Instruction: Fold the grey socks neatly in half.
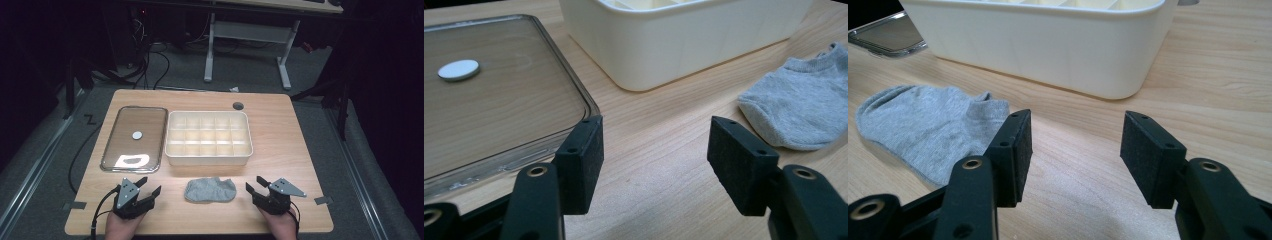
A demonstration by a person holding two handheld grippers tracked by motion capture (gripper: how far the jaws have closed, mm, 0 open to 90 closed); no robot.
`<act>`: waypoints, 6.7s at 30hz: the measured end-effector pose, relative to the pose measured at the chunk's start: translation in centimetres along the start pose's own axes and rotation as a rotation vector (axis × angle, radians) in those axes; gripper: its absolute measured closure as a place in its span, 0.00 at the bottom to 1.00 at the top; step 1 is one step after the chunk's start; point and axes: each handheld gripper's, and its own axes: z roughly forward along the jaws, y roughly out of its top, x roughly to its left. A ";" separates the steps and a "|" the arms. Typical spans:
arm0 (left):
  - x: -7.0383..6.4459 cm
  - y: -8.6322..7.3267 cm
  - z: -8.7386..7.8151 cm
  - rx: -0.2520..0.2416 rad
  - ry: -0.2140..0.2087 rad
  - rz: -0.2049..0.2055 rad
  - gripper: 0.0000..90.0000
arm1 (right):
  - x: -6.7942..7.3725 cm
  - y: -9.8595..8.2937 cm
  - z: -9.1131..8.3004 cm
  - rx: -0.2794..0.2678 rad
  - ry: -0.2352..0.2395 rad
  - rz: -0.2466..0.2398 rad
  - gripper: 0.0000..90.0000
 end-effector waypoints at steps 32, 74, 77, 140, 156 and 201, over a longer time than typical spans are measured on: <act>-8.6 3.8 5.7 0.077 -0.187 0.068 0.75 | 4.9 0.7 4.0 0.229 0.052 -0.010 0.66; -13.0 3.4 9.1 0.232 -0.090 0.201 0.82 | 5.5 1.4 2.1 0.162 0.138 0.002 0.93; -13.5 3.6 9.3 0.235 -0.068 0.227 0.83 | 5.8 1.8 1.7 0.138 0.163 0.008 0.93; -5.4 1.7 5.7 0.183 -0.285 -0.154 0.86 | 12.1 4.4 6.5 0.197 0.107 -0.197 0.92; -5.4 1.7 5.8 0.252 -0.177 -0.013 1.00 | 13.3 4.9 6.4 0.175 0.138 -0.217 0.92; -4.6 1.9 5.1 0.194 -0.173 -0.048 1.00 | 15.2 2.2 8.6 0.238 0.220 -0.202 0.91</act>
